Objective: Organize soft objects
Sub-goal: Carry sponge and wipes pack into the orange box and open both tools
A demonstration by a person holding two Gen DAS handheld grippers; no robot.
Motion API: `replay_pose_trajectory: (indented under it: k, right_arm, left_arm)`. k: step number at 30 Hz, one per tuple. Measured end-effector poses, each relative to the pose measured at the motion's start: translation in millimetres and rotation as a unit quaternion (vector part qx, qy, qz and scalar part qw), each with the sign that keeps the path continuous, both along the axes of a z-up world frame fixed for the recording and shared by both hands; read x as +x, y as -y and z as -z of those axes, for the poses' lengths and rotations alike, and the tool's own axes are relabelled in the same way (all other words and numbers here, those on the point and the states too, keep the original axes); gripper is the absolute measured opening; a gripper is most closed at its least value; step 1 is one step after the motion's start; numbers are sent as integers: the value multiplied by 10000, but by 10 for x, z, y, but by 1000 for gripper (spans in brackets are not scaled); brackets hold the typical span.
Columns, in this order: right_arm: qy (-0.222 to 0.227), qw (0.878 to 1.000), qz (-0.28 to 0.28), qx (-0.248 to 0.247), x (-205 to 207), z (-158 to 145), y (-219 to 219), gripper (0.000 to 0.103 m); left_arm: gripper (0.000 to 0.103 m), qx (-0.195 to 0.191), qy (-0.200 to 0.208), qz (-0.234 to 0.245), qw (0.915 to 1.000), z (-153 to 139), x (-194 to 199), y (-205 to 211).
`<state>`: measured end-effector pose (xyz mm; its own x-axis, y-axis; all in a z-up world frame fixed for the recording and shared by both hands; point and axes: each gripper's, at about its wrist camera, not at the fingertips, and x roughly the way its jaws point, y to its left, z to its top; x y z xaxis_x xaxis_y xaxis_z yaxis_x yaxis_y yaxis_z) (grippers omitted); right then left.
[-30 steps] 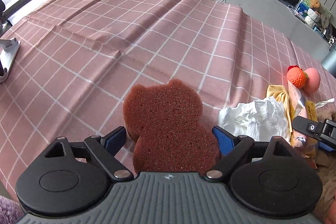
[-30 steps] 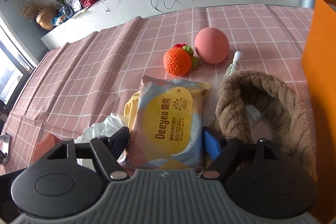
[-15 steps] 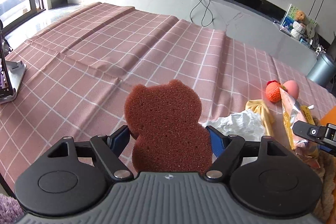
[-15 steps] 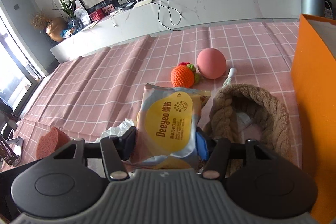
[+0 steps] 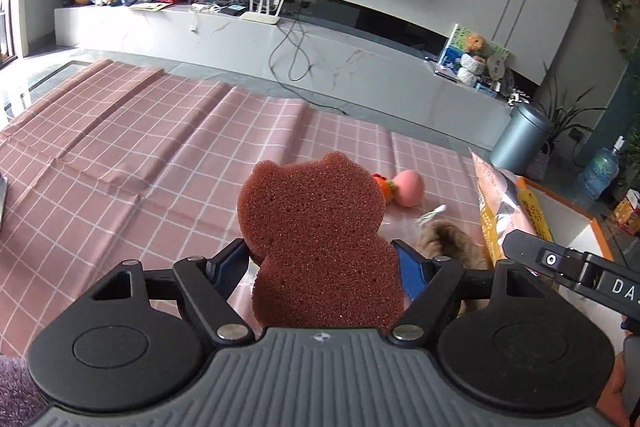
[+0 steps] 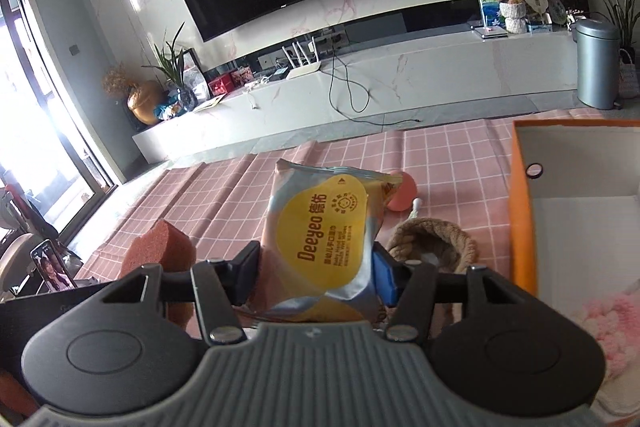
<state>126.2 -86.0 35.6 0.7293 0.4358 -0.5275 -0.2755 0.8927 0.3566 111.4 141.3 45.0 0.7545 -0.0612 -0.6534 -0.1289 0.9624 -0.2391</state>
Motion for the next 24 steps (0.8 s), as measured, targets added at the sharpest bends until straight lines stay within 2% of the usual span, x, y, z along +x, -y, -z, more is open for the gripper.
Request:
replay_pose_trajectory:
  k: [5, 10, 14, 17, 21, 24]
  right_arm:
    - [167, 9991, 374, -81, -204, -138, 527, 57]
    - [226, 9956, 748, -521, -295, -189, 1053, 57]
    - [125, 9903, 891, -1057, -211, -124, 1388, 57]
    - [-79, 9864, 855, -1401, -69, -25, 1613, 57]
    - [-417, 9807, 715, -1774, 220, 139, 1823, 57]
    - [-637, 9764, 637, -1963, 485, 266, 1928, 57]
  left_arm:
    - [88, -20, 153, 753, 9970, -199, 75, 505]
    - [88, 35, 201, 1701, 9852, -356, 276, 1119]
    - [88, 13, -57, 2440, 9698, -363, 577, 1650]
    - [88, 304, -239, 2835, 9582, -309, 793, 2037]
    - [88, 699, -678, 3108, 9455, -169, 1099, 2440]
    - [88, 839, -1149, 3237, 9354, -17, 1321, 2653]
